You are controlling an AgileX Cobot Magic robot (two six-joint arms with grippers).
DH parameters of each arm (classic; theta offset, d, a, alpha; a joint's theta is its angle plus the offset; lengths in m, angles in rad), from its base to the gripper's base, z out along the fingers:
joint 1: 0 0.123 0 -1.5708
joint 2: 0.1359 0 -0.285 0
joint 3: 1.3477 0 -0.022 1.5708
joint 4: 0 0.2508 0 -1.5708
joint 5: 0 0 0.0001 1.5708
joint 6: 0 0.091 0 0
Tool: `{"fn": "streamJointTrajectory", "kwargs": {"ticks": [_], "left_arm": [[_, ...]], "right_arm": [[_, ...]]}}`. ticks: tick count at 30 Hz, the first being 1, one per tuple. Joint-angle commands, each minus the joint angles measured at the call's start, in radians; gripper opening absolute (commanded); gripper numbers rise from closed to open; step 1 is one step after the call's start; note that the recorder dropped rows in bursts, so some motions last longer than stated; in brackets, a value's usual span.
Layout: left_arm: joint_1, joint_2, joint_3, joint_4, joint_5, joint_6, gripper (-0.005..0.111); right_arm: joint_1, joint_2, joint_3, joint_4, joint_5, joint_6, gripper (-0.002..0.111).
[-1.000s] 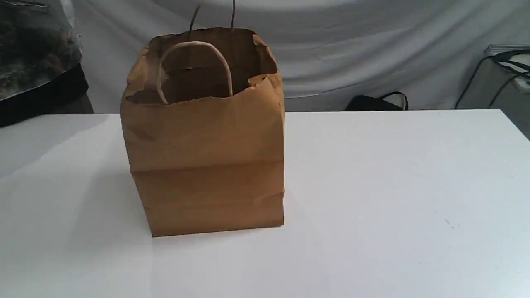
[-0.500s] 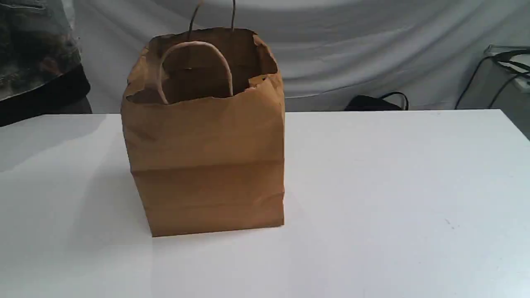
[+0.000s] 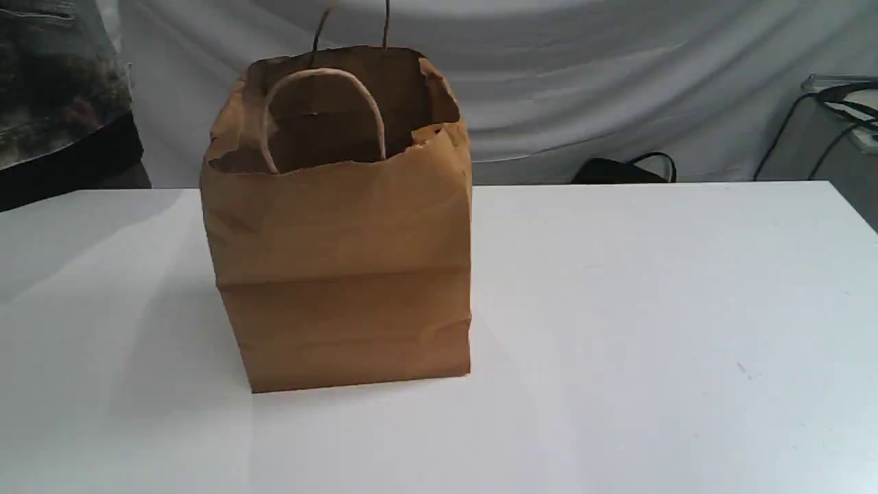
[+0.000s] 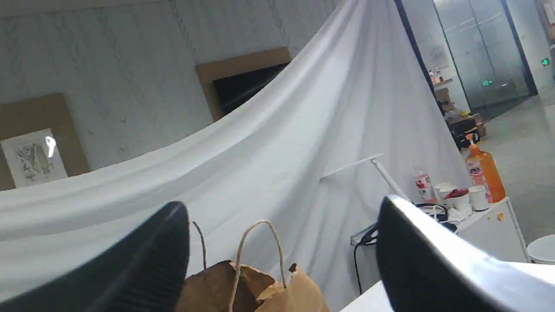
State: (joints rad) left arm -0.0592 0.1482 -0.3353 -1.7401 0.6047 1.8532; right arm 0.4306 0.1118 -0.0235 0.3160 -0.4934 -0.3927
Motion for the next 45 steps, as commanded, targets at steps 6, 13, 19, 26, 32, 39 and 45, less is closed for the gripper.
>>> {"fn": "streamJointTrajectory", "kwargs": {"ticks": [6,13,19,26,32,39,45], "left_arm": [[0.002,-0.006,0.064,-0.004,0.007,-0.021,0.062],[0.002,-0.006,0.085,-0.004,-0.030,-0.110,0.062],[0.002,-0.006,0.085,-0.004,-0.111,-0.137,0.062],[0.002,-0.006,0.085,-0.004,-0.105,-0.137,0.062],[0.002,-0.006,0.080,-0.004,-0.120,-0.088,0.062],[0.002,-0.006,0.076,-0.004,0.200,0.097,0.062],[0.002,-0.006,0.076,-0.004,0.370,0.239,0.062]], "right_arm": [[-0.001,-0.014,0.023,0.034,0.011,-0.026,0.000],[-0.001,-0.014,0.023,0.041,0.035,-0.021,0.000],[-0.001,-0.014,0.023,0.041,0.035,-0.021,0.000],[-0.001,-0.014,0.023,0.041,0.035,-0.019,0.000],[-0.001,-0.014,0.023,0.041,0.035,-0.019,0.000],[-0.001,-0.014,0.023,0.041,0.035,-0.019,0.000],[-0.001,-0.014,0.023,0.041,0.035,-0.019,0.000]]}}
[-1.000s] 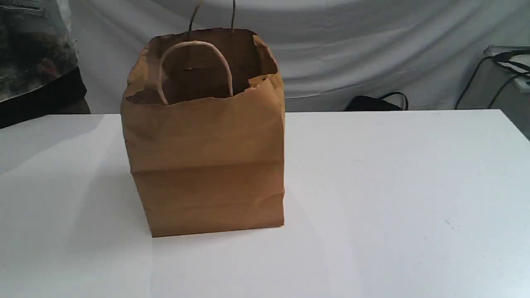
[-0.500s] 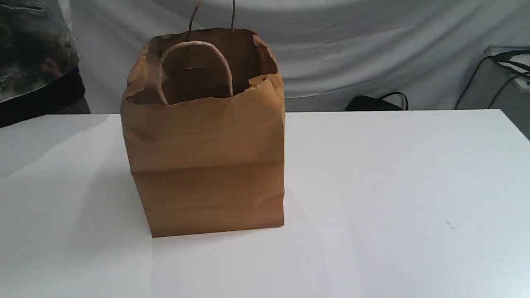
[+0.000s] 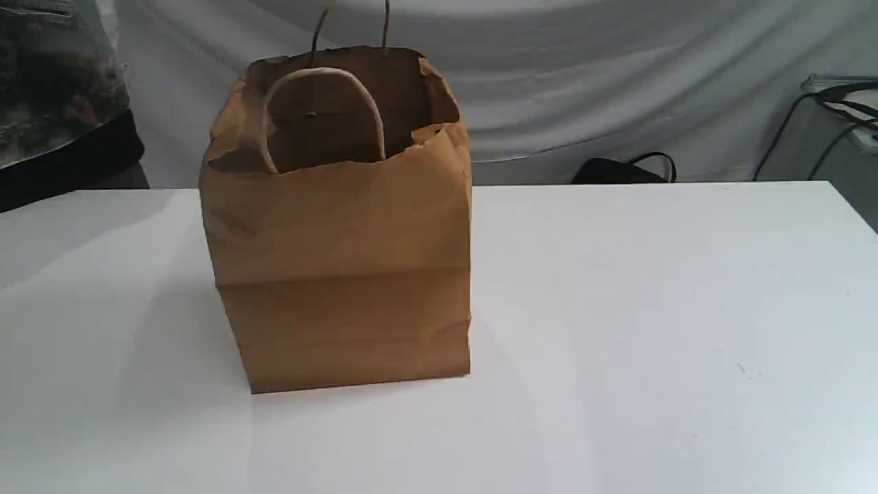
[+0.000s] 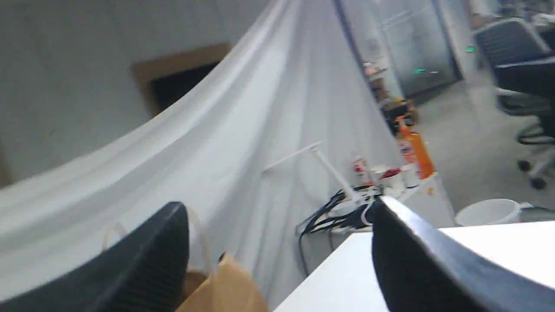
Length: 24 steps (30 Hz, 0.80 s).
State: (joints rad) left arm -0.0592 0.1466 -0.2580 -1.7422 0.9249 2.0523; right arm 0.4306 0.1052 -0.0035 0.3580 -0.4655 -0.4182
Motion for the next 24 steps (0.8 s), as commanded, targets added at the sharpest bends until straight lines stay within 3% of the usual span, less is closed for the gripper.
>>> {"fn": "streamJointTrajectory", "kwargs": {"ticks": [1,5,8,16,20,24], "left_arm": [[0.002,-0.005,-0.002,-0.002,0.041,0.038,0.062],[0.002,-0.005,-0.002,-0.002,-0.013,0.037,0.062],[0.002,-0.007,-0.006,0.019,-0.120,-0.051,0.062],[0.002,-0.018,-0.025,0.483,-0.492,-0.851,0.062],[0.002,-0.018,-0.025,0.835,-0.632,-1.327,0.062],[0.002,-0.018,-0.025,1.236,-0.688,-1.848,0.062]], "right_arm": [[-0.001,-0.007,0.004,-0.001,0.007,0.006,0.000],[-0.001,-0.007,0.004,-0.001,0.007,0.006,0.000],[-0.001,-0.007,0.004,-0.001,0.007,0.006,0.000],[-0.001,-0.007,0.004,-0.001,0.007,0.006,0.000],[-0.001,-0.007,0.004,-0.001,0.007,0.006,0.000],[-0.001,-0.007,0.004,-0.001,0.007,0.006,0.000]]}}
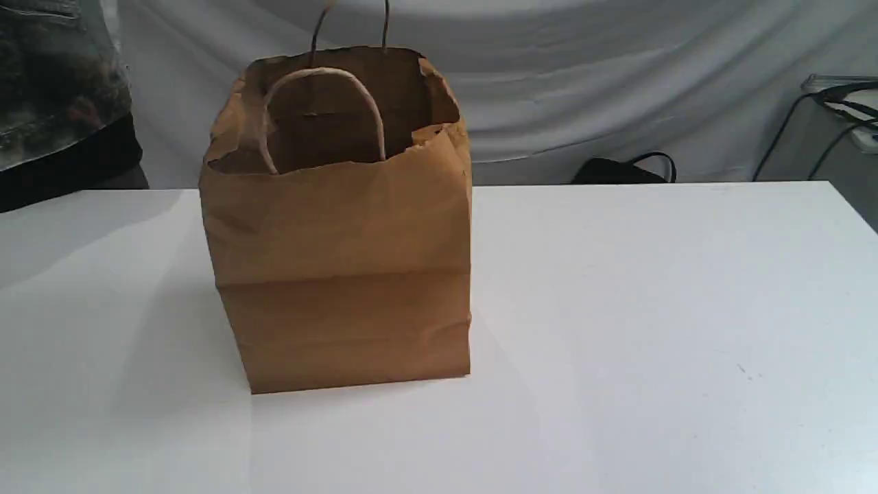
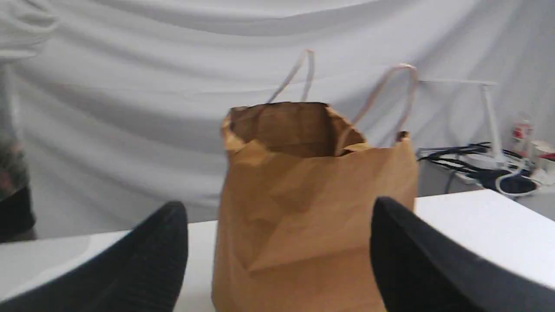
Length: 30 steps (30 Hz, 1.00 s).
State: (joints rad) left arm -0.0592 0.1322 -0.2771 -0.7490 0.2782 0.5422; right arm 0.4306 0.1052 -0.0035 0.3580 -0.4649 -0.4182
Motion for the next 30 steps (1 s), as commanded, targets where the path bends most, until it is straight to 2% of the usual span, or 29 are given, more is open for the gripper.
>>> {"fn": "streamJointTrajectory", "kwargs": {"ticks": [1,4,6,9,16,30], "left_arm": [[0.002,-0.004,-0.006,0.322,-0.046,-0.424,0.062],[0.002,-0.004,-0.006,0.595,-0.043,-0.675,0.062],[0.002,-0.012,0.001,0.712,-0.045,-0.808,0.062],[0.002,-0.056,0.035,0.802,-0.056,-0.906,0.062],[0.002,-0.132,0.148,0.818,-0.148,-0.934,0.062],[0.002,-0.132,0.159,0.820,-0.150,-0.930,0.062]], "right_arm": [[-0.001,-0.007,0.004,-0.001,0.007,0.006,0.000],[-0.001,-0.007,0.004,-0.001,0.007,0.006,0.000],[-0.001,-0.007,0.004,-0.001,0.007,0.006,0.000],[-0.001,-0.007,0.004,-0.001,0.007,0.006,0.000],[-0.001,-0.007,0.004,-0.001,0.007,0.006,0.000],[-0.001,-0.007,0.004,-0.001,0.007,0.006,0.000]]}}
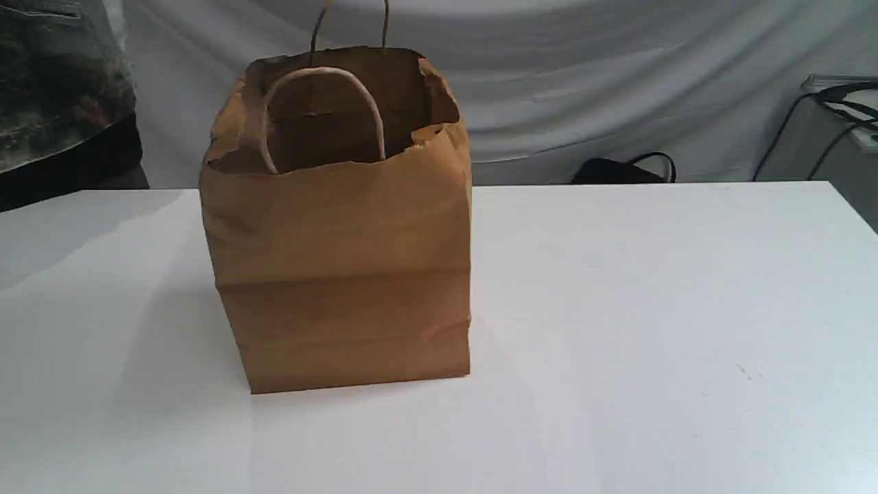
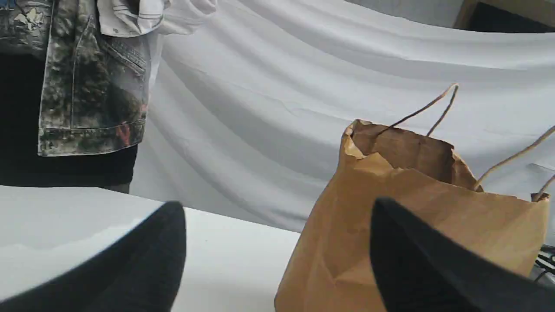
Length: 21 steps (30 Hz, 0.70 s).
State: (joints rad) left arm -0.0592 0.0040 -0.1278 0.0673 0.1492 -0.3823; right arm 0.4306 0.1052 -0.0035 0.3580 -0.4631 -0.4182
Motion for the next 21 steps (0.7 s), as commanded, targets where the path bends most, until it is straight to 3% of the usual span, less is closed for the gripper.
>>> {"fn": "streamJointTrajectory", "kwargs": {"ticks": [1,3,5,10,17,21], "left_arm": [[0.002,-0.004,0.014,0.004,-0.024,-0.005,0.062],[0.002,-0.004,0.023,0.004,-0.028,-0.005,0.060],[0.002,-0.004,0.047,0.004,-0.066,0.001,0.049],[0.002,-0.004,0.128,0.004,-0.236,0.001,0.000],[0.002,-0.004,0.128,0.025,-0.195,0.057,0.000],[0.002,-0.004,0.128,0.025,-0.106,0.133,0.000]], "right_arm": [[-0.001,-0.007,0.004,-0.001,0.005,0.006,0.000],[-0.001,-0.007,0.004,-0.001,0.005,0.006,0.000],[-0.001,-0.007,0.004,-0.001,0.005,0.006,0.000],[-0.001,-0.007,0.004,-0.001,0.005,0.006,0.000],[-0.001,-0.007,0.004,-0.001,0.005,0.006,0.000],[-0.001,-0.007,0.004,-0.001,0.005,0.006,0.000]]}}
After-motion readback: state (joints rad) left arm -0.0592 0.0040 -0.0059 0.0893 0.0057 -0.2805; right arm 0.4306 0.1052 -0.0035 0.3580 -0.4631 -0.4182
